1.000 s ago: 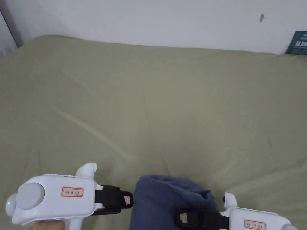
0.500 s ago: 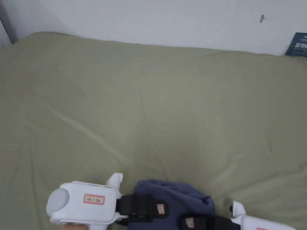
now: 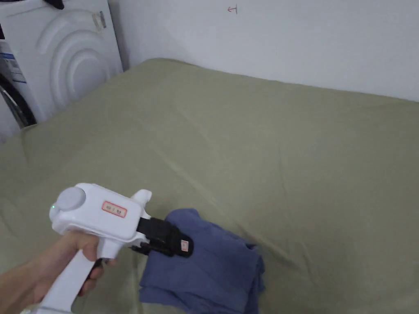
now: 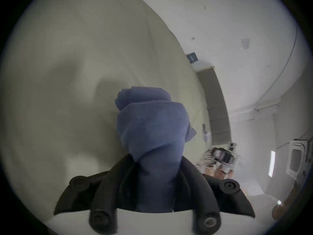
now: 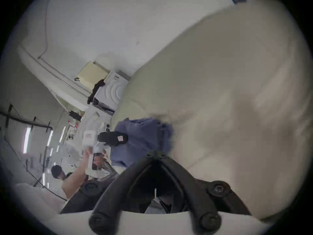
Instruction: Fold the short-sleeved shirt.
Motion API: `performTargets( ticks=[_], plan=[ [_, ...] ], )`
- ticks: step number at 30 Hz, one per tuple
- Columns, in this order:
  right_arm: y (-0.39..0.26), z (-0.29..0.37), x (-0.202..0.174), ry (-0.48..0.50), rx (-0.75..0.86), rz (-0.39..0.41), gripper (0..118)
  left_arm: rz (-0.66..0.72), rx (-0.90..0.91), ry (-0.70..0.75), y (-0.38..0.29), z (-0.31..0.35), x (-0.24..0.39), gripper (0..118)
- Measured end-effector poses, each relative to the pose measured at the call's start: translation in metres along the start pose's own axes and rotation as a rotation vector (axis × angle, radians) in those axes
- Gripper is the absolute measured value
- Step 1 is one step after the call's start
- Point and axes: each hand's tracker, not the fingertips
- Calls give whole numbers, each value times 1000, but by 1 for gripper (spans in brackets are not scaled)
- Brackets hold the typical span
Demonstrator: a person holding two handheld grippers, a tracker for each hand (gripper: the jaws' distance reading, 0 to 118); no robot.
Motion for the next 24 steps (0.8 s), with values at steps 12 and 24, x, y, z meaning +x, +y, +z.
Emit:
performTargets(
  ticks=[12, 24],
  plan=[
    [21, 6, 16, -110, 38, -9, 2, -31, -4, 173, 73, 70, -47, 60],
    [40, 38, -9, -121, 119, 154, 2, -138, 302, 328, -10, 106, 46, 84]
  ],
)
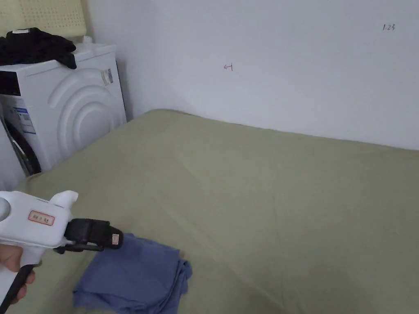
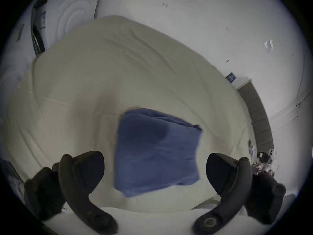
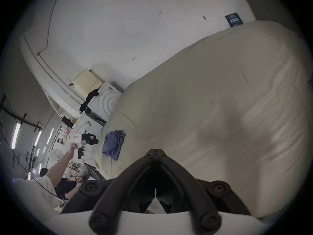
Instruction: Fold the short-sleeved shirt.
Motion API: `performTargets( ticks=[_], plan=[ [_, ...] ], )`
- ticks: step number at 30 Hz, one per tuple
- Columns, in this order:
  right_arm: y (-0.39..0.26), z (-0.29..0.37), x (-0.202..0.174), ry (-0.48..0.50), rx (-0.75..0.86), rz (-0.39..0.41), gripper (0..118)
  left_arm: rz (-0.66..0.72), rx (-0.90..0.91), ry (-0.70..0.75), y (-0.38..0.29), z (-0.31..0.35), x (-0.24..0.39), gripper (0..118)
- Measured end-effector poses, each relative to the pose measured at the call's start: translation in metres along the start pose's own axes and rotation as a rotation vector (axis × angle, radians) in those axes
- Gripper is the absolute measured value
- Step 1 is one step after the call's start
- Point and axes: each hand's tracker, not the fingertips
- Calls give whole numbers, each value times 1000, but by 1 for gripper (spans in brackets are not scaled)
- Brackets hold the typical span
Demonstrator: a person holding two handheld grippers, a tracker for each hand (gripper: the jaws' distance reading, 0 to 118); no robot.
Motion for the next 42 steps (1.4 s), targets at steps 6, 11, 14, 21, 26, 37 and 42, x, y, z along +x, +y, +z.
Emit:
performTargets(
  ticks=[6, 11, 14, 21, 26, 37, 42],
  plan=[
    [13, 25, -30, -168, 182, 263, 2, -84, 267, 64, -55, 13, 142, 0],
    [16, 42, -76, -304, 331, 442, 2, -211, 492, 127, -103, 7, 262, 0],
    [11, 48, -93, -405, 398, 504, 2, -279, 612, 149, -130, 7, 326, 0],
    [11, 82, -101, -530, 448, 603, 2, -502, 715, 177, -157, 18, 431, 0],
    [18, 105, -97, -572, 517, 573, 2, -507, 723, 146, -153, 22, 441, 0],
    [27, 111, -98, -559, 542, 544, 3, -490, 713, 158, -153, 18, 439, 0],
    [33, 108, -98, -564, 539, 535, 118, -465, 727, 201, -148, 17, 433, 118]
  ],
)
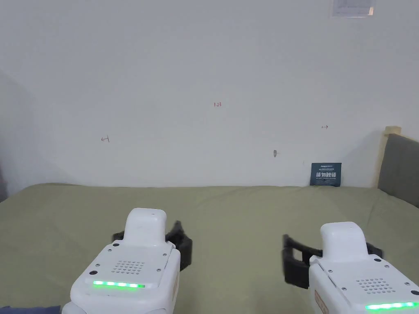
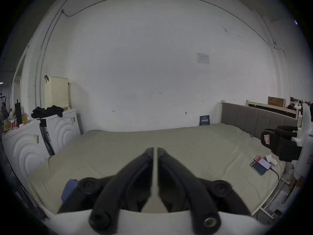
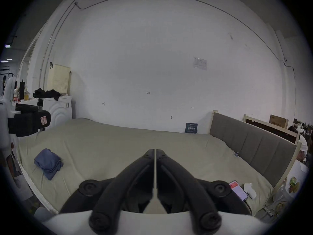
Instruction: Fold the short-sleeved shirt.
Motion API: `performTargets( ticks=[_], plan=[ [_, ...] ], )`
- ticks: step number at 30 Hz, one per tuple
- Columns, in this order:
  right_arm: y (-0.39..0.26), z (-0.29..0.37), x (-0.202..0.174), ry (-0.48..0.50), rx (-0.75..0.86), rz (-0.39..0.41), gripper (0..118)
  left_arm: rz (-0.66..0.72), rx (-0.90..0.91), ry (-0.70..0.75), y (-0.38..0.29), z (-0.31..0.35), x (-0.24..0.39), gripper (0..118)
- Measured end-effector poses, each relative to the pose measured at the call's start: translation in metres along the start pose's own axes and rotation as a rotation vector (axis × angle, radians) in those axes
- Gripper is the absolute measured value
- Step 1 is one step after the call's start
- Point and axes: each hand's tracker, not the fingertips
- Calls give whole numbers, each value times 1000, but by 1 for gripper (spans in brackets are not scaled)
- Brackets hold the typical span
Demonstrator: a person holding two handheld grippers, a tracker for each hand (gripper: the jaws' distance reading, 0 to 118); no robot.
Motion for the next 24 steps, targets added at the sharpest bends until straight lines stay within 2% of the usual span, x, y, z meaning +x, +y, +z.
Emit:
performTargets(
  ticks=[2, 4, 10, 15, 17, 20, 22, 24],
  plan=[
    [2, 0, 0, -11, 42, -31, 118, 0, -27, 23, -2, -3, -3, 118],
    [9, 0, -1, -15, 21, -4, 118, -6, 1, 32, -2, 1, -8, 118],
    [7, 2, 2, -12, 32, -17, 118, 12, -45, 76, 3, -3, -13, 118],
    [11, 3, 8, 0, 27, -15, 118, 135, -97, -65, 6, -2, -24, 118],
    [12, 3, 10, 4, 22, -7, 118, 103, -163, -87, 10, 0, -22, 118],
    [11, 4, 14, -5, 19, 9, 118, -42, -154, 61, 15, 3, -6, 118],
    [10, 6, 15, -7, 20, 1, 118, -117, -136, 62, 17, 5, 2, 118],
    [12, 6, 19, -10, 24, -13, 118, -87, -117, 38, 18, 6, 1, 118]
  ],
)
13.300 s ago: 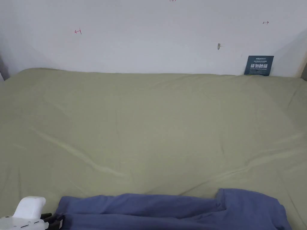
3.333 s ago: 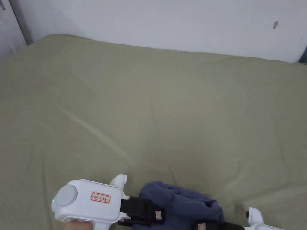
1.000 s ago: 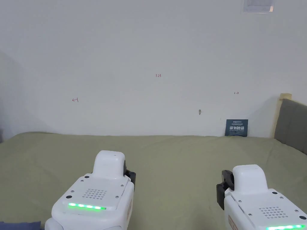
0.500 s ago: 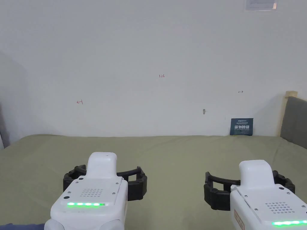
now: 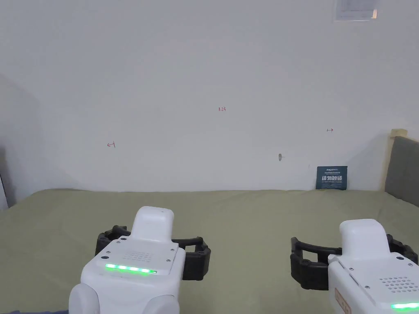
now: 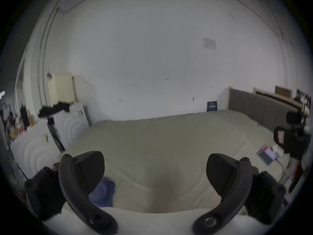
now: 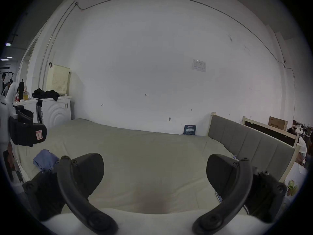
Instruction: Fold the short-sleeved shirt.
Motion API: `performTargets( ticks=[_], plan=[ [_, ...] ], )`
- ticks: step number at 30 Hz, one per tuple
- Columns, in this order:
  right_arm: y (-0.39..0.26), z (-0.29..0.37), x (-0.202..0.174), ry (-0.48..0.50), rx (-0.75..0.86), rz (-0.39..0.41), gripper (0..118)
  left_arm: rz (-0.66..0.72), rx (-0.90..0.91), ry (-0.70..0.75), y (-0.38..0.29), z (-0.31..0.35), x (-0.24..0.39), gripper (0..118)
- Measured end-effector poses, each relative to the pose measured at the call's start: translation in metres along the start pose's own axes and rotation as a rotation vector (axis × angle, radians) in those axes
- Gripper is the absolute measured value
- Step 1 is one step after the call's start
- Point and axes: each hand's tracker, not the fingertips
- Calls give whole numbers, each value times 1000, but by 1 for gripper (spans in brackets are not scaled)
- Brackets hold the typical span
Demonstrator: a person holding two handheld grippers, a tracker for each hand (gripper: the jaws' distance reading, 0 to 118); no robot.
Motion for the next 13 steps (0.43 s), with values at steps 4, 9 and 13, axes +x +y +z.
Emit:
performTargets(
  ticks=[4, 9, 13],
  plan=[
    [1, 2, 5, 1, 2, -23, 118, 87, 7, -48, 5, 2, -6, 118],
    [1, 4, 8, -2, 5, -28, 118, 87, 18, -50, 7, 5, -10, 118],
    [2, 8, 9, 2, 12, -39, 118, 162, 30, -72, 13, 7, -18, 118]
  ],
)
